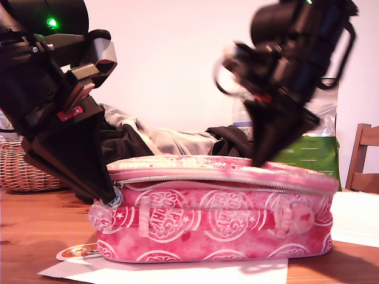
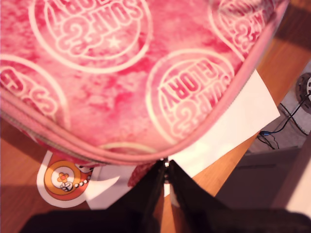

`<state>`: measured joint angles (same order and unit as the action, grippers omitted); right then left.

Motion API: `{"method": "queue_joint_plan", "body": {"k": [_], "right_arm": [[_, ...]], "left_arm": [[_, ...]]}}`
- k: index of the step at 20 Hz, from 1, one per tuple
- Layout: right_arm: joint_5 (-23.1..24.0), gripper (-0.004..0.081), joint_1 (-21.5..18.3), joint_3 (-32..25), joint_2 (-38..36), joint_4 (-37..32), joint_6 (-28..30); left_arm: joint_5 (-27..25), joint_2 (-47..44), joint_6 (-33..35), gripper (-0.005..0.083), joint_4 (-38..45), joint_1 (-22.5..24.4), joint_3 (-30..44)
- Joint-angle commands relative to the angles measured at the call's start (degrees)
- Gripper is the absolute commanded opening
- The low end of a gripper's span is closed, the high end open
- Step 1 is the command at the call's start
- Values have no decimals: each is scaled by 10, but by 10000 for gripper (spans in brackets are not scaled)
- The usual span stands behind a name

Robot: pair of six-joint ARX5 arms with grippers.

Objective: Open the zipper in the zip bag in front of you

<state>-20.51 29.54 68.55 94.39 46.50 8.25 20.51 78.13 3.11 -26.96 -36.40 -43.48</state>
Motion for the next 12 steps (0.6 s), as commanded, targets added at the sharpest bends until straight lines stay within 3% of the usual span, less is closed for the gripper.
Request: {"method": "queue_joint_plan", "body": {"k": [1, 8, 12], "right_arm": [[-27, -13, 9, 11, 13, -4, -8], [-31, -13, 66, 14, 21, -168, -65], [-31, -13, 88, 14, 63, -213, -85]], "left_arm": [[6, -5, -1, -21, 14, -5, 5], [9, -5, -1, -21, 17, -5, 5], [10, -5, -1, -21, 17, -5, 5]]}}
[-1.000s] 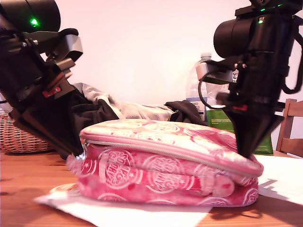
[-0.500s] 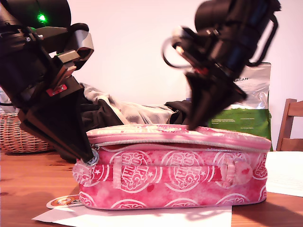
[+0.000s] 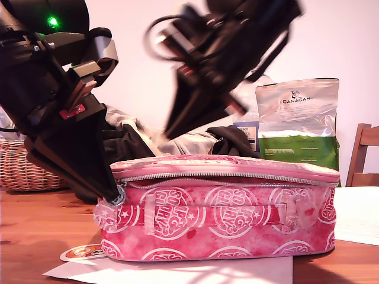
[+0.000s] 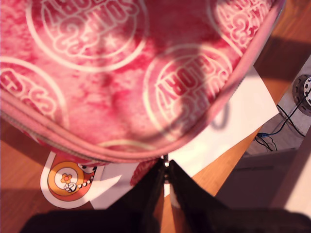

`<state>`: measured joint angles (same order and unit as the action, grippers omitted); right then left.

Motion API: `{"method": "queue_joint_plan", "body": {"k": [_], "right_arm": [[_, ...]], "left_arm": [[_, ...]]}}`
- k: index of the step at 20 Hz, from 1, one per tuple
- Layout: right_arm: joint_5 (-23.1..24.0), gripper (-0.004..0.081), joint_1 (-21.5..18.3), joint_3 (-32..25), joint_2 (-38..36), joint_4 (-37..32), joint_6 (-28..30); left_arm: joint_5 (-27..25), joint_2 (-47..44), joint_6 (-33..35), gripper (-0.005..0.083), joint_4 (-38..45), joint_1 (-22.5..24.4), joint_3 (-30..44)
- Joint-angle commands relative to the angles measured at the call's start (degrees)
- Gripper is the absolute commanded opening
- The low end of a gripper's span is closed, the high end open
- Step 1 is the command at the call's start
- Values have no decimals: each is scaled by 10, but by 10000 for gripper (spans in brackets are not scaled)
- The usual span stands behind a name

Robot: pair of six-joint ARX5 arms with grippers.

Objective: Open the zipper in the zip bag in front of you

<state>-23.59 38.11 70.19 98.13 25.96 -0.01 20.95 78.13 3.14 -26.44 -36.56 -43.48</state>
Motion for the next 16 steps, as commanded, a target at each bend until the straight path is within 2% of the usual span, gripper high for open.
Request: {"method": "queue_joint_plan", "body": {"k": [1, 4, 9, 16], "right_arm": [[-1, -13, 6, -2, 35, -21, -9], [-4, -13, 12, -2, 52, -28, -11], [1, -13, 12, -2, 76, 22, 23], [7, -13, 11, -4, 81, 39, 57]], "left_arm": [[7, -5, -1, -21, 11, -4, 5], [7, -5, -1, -21, 7, -4, 5], [2, -5, 0, -21, -1, -2, 5], [-70, -7, 3, -21, -41, 16, 5]]}}
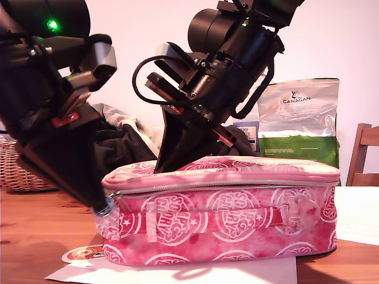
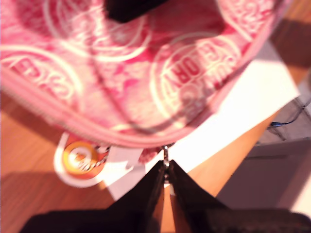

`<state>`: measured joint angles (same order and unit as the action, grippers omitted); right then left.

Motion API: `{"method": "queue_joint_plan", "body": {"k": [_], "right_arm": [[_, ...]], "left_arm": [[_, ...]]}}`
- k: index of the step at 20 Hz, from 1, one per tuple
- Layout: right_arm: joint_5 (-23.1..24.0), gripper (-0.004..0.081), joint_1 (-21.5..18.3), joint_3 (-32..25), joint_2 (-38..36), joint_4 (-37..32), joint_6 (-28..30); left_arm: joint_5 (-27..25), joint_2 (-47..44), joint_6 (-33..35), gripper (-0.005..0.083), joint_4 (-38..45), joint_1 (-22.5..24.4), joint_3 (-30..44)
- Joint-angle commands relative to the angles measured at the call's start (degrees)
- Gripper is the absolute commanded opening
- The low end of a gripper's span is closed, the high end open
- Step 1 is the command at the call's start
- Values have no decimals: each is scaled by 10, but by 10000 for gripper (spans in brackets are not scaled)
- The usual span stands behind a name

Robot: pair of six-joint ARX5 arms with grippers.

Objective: Open the zipper in the zip bag in front of you

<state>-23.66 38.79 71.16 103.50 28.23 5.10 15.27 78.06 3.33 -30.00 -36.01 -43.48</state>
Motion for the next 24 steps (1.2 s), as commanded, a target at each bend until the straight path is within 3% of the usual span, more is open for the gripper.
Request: {"method": "queue_joint_plan", "body": {"k": [1, 11, 17, 24], "right_arm": [[8, -13, 5, -14, 28, 19, 9], [12, -13, 8, -26, 66, 45, 30], [-5, -13, 32, -28, 72, 55, 55], [-18, -13, 51, -29, 72, 64, 59]], "left_arm": [[-23, -6, 2, -21, -7, 14, 5], [-89, -37, 13, -21, 0, 25, -6], [-145, -36, 28, -21, 42, 30, -6], [-143, -5, 31, -21, 122, 40, -6]]}}
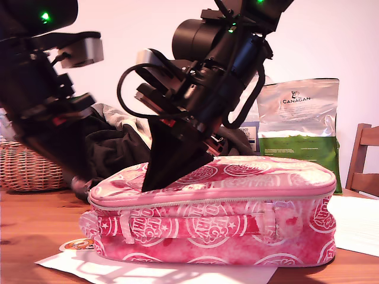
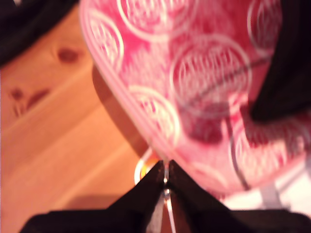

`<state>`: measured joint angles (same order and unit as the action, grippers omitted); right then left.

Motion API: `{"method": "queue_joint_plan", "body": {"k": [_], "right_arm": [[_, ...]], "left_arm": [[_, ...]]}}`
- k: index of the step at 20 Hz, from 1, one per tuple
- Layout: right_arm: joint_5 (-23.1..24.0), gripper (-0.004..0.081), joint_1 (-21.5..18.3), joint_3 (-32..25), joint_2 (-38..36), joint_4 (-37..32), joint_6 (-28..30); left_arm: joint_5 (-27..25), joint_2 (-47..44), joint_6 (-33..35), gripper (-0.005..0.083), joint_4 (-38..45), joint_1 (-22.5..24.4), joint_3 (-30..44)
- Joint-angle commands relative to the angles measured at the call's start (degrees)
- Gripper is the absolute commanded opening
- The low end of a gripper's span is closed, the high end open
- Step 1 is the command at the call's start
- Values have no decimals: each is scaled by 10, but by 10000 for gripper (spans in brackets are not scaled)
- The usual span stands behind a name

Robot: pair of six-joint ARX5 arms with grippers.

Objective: Open the zipper in the zip bag in front of you

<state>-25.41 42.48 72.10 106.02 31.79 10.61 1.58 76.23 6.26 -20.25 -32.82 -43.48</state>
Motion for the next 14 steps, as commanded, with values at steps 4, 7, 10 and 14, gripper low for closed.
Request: {"method": "queue_joint_plan", "body": {"k": [4, 7, 10, 14], "right_arm": [[-9, -13, 14, -38, 47, 42, 13], [-12, -13, 14, -38, 47, 43, 14], [-12, -13, 14, -38, 47, 43, 15], [-12, -13, 14, -38, 47, 43, 18]], "left_arm": [[-6, 38, 3, -21, 80, 31, -6], [10, 52, 14, -21, 105, 62, -6], [48, 56, 15, -21, 138, 85, -6], [84, 56, 14, -21, 159, 95, -6]]}}
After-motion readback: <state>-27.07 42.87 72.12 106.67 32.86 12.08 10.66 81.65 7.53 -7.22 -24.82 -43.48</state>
